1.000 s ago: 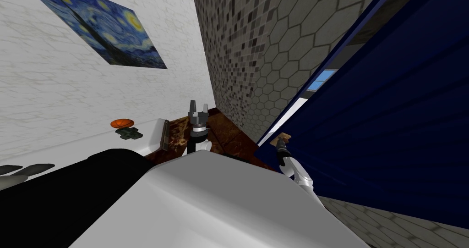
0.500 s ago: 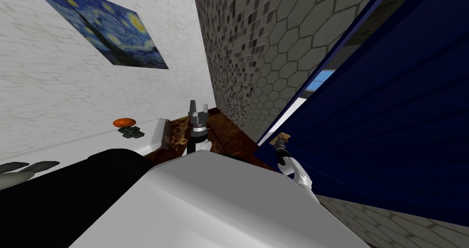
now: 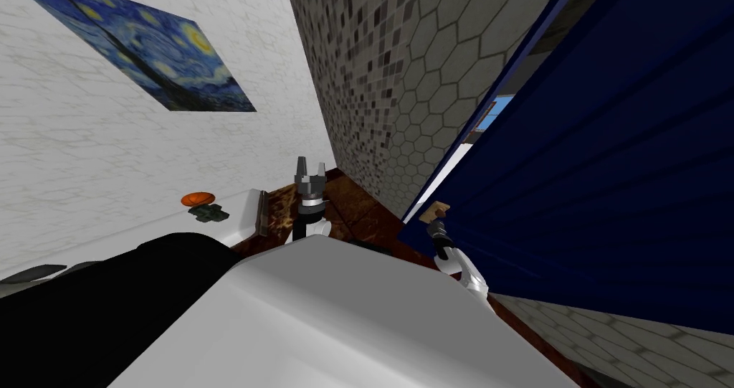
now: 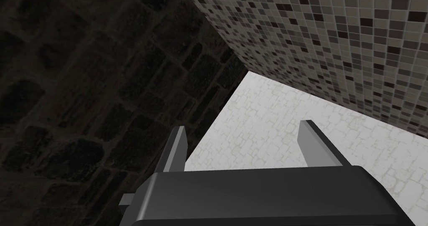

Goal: Pull the door open

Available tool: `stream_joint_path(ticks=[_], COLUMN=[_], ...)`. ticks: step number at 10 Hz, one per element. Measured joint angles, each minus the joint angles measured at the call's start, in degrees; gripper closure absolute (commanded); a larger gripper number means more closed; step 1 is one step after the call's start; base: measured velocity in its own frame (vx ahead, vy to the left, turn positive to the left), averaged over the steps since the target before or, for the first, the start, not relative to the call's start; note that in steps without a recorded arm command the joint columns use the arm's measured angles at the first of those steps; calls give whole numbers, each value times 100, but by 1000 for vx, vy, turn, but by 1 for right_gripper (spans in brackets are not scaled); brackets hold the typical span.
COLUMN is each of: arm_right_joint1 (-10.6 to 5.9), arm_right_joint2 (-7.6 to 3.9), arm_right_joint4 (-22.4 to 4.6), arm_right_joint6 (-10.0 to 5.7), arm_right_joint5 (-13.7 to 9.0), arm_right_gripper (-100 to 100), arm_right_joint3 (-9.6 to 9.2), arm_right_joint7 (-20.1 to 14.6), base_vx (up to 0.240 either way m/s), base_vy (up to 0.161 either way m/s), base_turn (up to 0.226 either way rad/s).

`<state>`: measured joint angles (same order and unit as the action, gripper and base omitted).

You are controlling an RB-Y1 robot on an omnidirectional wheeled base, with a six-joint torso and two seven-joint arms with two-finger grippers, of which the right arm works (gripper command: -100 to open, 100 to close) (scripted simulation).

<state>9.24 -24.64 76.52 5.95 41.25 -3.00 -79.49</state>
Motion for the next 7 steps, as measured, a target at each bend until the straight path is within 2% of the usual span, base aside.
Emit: stream_joint_path(ticks=[3,5,7], arm_right_joint1=[65,60,62], arm_right_joint2=[86,264,302], arm_right_joint4=[114,126,181], arm_right_joint6=[-244,-458,-561], arm_right_joint5=[-134,-190,-271], arm_right_gripper=[-100,-100,-100], arm_right_joint3=[45,124,122], arm_right_joint7=[-442,-760,-1039], base_vx=[-16,-20,-13], base_vy=[26,20,11], base_turn=[-119,-86,-127])
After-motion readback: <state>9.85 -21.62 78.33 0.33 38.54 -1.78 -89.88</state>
